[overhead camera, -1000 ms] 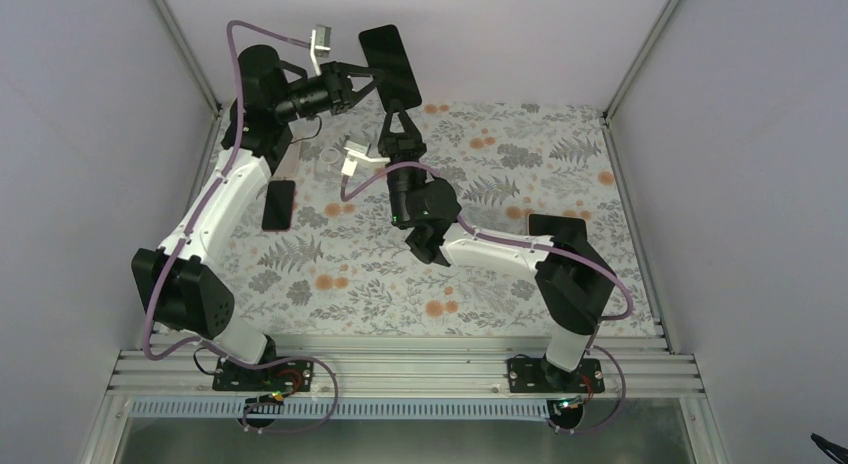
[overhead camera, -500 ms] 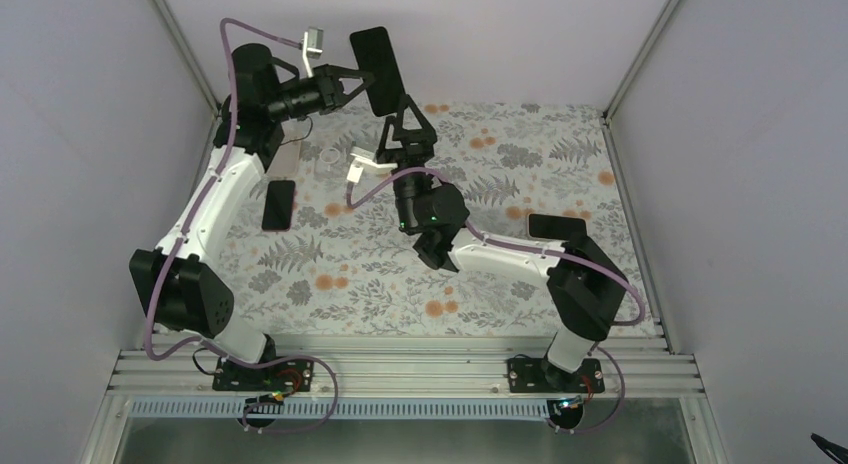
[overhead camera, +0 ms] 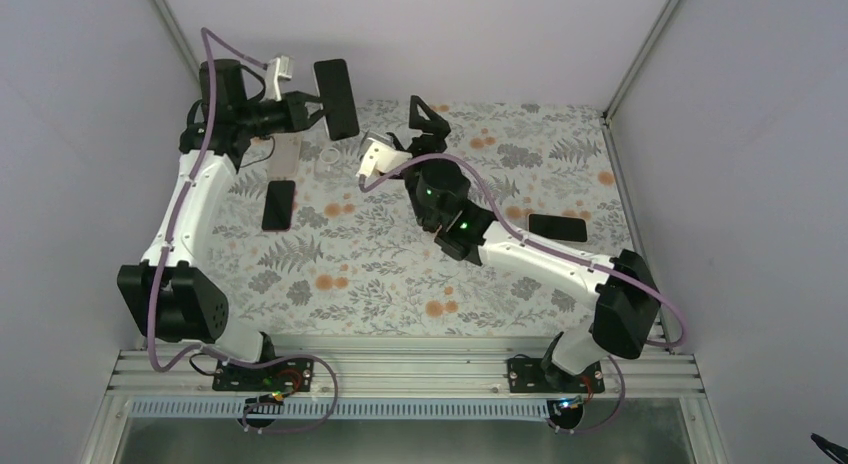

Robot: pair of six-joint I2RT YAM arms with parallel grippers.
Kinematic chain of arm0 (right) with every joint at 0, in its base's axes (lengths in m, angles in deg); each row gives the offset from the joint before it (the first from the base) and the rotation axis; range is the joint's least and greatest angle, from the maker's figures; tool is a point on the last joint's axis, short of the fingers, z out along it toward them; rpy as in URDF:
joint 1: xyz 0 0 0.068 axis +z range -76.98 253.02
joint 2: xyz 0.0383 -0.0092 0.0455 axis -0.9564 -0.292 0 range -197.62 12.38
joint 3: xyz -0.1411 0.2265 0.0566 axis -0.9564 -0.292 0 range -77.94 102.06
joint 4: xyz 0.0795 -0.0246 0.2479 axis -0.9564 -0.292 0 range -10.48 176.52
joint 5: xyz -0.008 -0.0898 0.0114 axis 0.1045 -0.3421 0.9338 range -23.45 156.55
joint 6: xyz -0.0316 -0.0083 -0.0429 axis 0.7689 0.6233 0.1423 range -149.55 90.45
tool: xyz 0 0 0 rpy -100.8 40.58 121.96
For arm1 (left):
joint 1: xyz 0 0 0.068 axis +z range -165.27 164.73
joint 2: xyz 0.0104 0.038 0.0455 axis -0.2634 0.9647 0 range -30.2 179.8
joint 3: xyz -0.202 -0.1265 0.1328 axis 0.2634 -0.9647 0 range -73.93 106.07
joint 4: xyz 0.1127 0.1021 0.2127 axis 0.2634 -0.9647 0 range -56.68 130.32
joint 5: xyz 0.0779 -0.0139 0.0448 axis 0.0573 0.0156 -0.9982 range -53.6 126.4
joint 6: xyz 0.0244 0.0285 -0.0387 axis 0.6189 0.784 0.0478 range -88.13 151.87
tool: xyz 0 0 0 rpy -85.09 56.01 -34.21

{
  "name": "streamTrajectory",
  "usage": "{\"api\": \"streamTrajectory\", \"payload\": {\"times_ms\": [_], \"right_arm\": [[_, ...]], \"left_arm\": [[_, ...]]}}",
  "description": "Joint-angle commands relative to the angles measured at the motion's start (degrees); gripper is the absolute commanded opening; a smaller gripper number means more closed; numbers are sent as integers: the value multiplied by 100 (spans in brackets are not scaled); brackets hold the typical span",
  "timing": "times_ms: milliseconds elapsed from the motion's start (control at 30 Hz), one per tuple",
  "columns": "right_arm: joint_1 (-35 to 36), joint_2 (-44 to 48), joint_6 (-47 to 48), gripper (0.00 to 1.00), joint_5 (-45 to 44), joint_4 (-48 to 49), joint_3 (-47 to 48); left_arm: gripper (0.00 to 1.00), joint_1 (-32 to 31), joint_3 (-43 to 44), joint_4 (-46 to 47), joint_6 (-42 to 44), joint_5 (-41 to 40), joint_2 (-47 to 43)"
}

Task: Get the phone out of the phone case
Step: Place the phone at the center of the board.

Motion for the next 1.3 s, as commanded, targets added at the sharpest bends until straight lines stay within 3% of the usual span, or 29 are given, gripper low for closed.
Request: {"api": "streamTrajectory", "payload": {"times_ms": [0, 200, 600, 1267], "right_arm": [[-225, 169, -2450, 99, 502, -2835, 614], [-381, 243, -2821, 99, 668, -3217, 634], [-434, 136, -2926, 99, 729, -3310, 702], [-535, -68, -3105, 99, 826, -3456, 791]], "left_arm": [[2, 363, -488, -664, 1286, 486, -146], [2, 728, -1285, -1033, 2051, 739, 48], [2, 1059, -2306, -1348, 2753, 724, 908], [3, 1240, -1903, -1286, 3061, 405, 2475]]}}
